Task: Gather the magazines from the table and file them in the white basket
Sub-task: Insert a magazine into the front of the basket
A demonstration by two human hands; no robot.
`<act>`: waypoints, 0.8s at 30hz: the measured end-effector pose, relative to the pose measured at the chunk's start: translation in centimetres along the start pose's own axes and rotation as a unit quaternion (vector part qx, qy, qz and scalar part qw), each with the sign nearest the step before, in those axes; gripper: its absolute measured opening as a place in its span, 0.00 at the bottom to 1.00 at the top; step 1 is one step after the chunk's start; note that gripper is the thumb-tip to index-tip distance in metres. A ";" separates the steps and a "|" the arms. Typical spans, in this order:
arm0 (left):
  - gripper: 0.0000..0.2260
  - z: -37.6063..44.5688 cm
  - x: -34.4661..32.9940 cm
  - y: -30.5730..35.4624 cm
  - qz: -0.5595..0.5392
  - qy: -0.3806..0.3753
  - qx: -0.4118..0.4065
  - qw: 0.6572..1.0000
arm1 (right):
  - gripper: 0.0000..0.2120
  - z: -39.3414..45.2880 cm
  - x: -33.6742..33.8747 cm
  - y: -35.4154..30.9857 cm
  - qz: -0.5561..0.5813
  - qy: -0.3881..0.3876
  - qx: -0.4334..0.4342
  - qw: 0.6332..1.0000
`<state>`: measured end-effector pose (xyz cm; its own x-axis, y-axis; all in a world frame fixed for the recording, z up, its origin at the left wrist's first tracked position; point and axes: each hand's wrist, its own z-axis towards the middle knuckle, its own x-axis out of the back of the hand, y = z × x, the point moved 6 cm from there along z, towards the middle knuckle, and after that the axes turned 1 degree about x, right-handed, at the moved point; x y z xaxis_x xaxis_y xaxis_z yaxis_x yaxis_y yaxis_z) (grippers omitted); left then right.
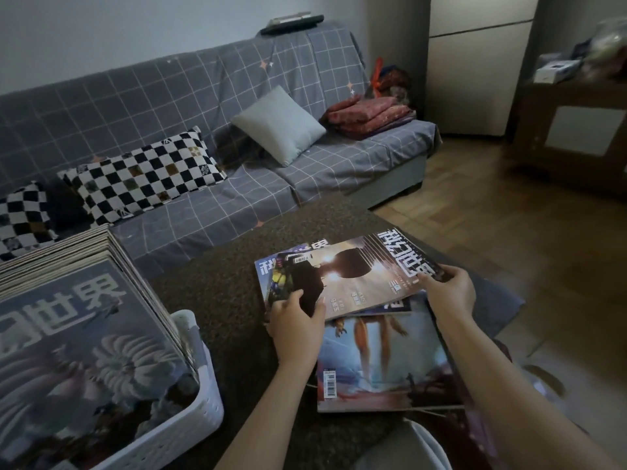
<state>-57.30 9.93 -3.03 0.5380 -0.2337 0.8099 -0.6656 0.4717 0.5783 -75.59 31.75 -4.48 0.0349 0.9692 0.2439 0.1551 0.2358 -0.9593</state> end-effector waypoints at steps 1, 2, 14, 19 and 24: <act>0.23 -0.7 0.0 0.2 0.000 -0.005 -0.002 1.000 | 0.17 -0.1 0.7 0.3 0.022 0.001 -0.016 1.000; 0.23 -1.4 0.1 0.4 0.003 -0.010 -0.006 1.000 | 0.16 -0.3 1.3 0.7 0.043 -0.004 -0.029 0.999; 0.32 -6.6 1.7 2.2 -0.026 -0.087 -0.043 0.995 | 0.08 -6.3 5.8 -1.1 0.333 -0.129 -0.053 0.933; 0.34 -6.8 4.6 2.8 -0.038 -0.027 -0.094 0.995 | 0.06 -8.3 5.8 -3.6 0.309 -0.173 -0.023 0.935; 0.33 -6.5 8.5 1.4 -0.066 0.004 -0.095 0.993 | 0.05 -10.2 4.5 -5.7 0.280 -0.238 -0.010 0.930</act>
<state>-50.31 14.13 4.06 0.6189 -0.2969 0.7272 -0.4798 0.5902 0.6493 -66.25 33.99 3.56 -0.3256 0.8623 -0.3878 0.2620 -0.3118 -0.9133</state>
